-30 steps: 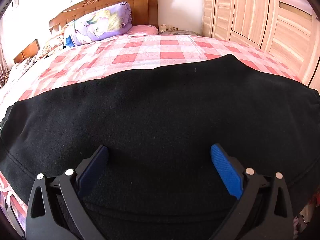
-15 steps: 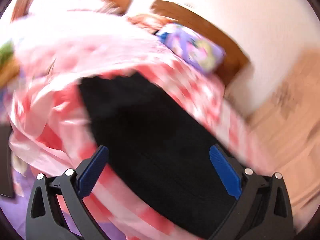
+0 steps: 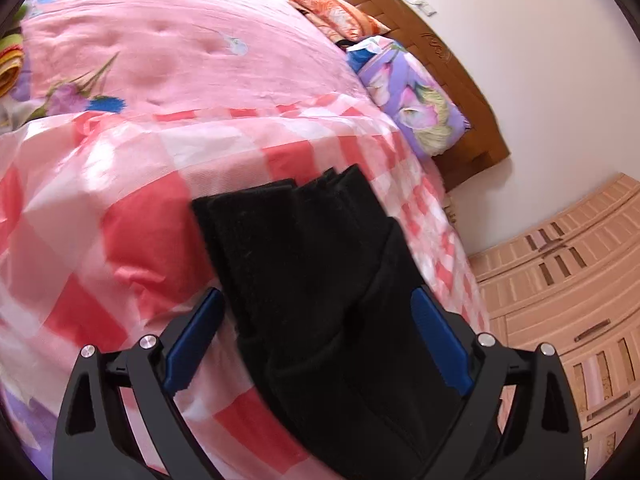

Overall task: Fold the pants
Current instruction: 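Grasp the pant leg end with the left gripper and lift it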

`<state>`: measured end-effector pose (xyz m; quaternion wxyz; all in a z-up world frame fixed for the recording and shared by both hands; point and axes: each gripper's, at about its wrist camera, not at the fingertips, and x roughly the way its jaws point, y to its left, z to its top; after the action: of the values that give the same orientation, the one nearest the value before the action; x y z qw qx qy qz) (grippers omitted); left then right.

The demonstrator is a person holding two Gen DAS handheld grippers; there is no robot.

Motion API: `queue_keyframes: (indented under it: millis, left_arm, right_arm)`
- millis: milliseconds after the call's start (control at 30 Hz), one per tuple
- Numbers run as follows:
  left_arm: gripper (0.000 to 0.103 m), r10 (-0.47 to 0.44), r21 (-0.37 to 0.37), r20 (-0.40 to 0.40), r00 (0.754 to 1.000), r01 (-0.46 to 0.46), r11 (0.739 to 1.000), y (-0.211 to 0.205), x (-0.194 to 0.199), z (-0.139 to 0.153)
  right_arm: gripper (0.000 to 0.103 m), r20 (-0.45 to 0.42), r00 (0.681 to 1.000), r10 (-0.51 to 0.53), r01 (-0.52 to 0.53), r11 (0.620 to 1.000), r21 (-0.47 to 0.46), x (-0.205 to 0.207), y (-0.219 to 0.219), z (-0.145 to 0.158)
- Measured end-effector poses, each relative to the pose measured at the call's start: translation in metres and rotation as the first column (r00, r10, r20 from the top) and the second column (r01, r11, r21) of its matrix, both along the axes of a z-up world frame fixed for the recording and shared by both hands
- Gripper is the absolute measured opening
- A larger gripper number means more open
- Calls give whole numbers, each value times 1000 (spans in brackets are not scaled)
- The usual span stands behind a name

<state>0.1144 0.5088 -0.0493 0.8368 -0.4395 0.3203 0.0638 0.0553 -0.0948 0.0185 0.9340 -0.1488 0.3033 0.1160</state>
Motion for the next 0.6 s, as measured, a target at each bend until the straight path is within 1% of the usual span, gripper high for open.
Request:
queue_keyframes:
  millis: [33,100,133,167,233,267,300,333,367,400,433,467,500,533,567,600]
  left_arm:
    - [93,-1,0,3,1000,1,1000,1,1,0]
    - [81,5,5,7,1000,-5,1000,7,6,4]
    - [80,8,4,9,1000,-8,1000,10,7,5]
    - [80,16,-8,8,1000,-16,1000,14,10,3]
    - [78,26,-69,3,1000,-26,997,23,16,-12]
    - [62,28,-62,-6,1000,-28,998,23,17,-14]
    - [33,28,-21,-31,999,-29,999,21,18,-12]
    - [24,29,18,-40,999,-28,999,19,17,-10]
    - [15,34,19,-11,999,-34,999,18,11,-7]
    - [14,43,25,16,999,-44,999,15,5,-1]
    - [14,53,72,30,998,-55,996,9,1,9]
    - [14,57,175,42,997,-64,983,-7,-3,26]
    - [14,51,277,55,997,-65,959,-27,-5,44]
    - [14,21,401,88,996,-54,914,-59,-8,69]
    - [14,-18,473,109,994,-36,880,-84,-9,84]
    - [14,-73,548,125,990,-7,837,-114,-9,100]
  right_arm:
    - [92,-9,1000,-3,3,1000,11,1,-1,-1]
    - [92,-19,1000,-11,11,1000,18,2,-3,-3]
    - [92,-18,1000,-12,13,1000,18,1,-2,-4]
    - [92,-16,1000,-14,14,1000,21,0,-3,-4]
    - [92,-13,1000,-15,16,999,29,-3,-3,-3]
    - [92,-12,1000,-16,17,999,31,-3,-3,-3]
    - [92,-12,1000,-18,18,999,33,-3,-4,-2]
    - [92,-14,1000,-18,19,999,34,-3,-4,-2]
    - [92,-13,1000,-19,19,999,41,-3,-5,-1]
    - [92,-14,1000,-18,19,999,50,-2,-6,-1]
    - [92,-17,1000,-17,18,998,61,-2,-7,0]
    - [92,-22,1000,-16,17,997,76,-1,-9,0]
    - [92,-27,999,-18,20,995,97,0,-10,0]
    - [92,-32,999,-22,25,993,113,1,-12,-1]
    - [92,-36,999,-24,28,992,123,2,-12,-1]
    - [92,-42,999,-28,34,990,140,3,-13,-2]
